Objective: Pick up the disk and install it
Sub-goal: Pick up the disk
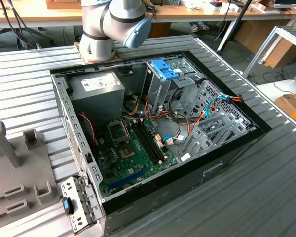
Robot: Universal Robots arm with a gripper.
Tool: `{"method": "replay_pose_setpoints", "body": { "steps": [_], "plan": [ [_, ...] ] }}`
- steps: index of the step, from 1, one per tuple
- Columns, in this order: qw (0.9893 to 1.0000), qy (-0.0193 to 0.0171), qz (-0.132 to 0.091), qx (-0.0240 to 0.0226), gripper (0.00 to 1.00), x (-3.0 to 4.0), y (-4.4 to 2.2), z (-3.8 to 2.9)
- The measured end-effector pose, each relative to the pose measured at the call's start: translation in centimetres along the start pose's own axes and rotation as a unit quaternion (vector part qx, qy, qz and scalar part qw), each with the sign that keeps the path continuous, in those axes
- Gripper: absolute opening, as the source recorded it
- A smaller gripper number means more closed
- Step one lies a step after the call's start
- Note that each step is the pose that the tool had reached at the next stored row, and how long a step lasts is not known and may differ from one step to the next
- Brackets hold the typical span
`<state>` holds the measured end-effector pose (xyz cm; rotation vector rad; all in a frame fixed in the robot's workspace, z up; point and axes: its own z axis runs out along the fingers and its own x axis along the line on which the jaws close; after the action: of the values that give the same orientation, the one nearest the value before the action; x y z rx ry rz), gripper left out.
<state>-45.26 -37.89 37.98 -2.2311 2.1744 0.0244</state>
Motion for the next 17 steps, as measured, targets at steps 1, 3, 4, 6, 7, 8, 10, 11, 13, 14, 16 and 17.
{"method": "replay_pose_setpoints", "body": {
  "steps": [1,3,4,6,7,8,10,11,13,14,16,17],
  "plan": [
    [1.0,-0.0001,0.0,0.0001,0.54,0.0,0.0,0.09],
    [1.0,-0.0001,0.0,0.0,0.54,0.02,0.01,0.64],
    [1.0,-0.0001,0.0,0.0001,0.54,0.03,0.01,1.02],
    [1.0,0.0,0.0,0.0,0.54,0.04,0.01,1.47],
    [1.0,-0.0001,0.0,0.0,0.54,0.05,0.02,1.91],
    [1.0,-0.0001,0.0,0.0,0.54,0.06,0.02,2.08],
    [1.0,0.0002,0.0,-0.0001,0.54,0.09,0.02,2.8],
    [1.0,0.0005,0.0,-0.0002,0.54,0.12,0.03,3.09],
    [1.0,0.0006,0.0,-0.0005,0.54,0.3,0.04,3.35],
    [1.0,0.0005,0.0,-0.0006,0.54,0.47,0.04,3.51],
    [1.0,0.0005,0.0,-0.0012,0.54,0.61,0.05,4.01],
    [1.0,0.0005,0.0,-0.0013,0.54,0.62,0.05,4.24]
  ]
}}
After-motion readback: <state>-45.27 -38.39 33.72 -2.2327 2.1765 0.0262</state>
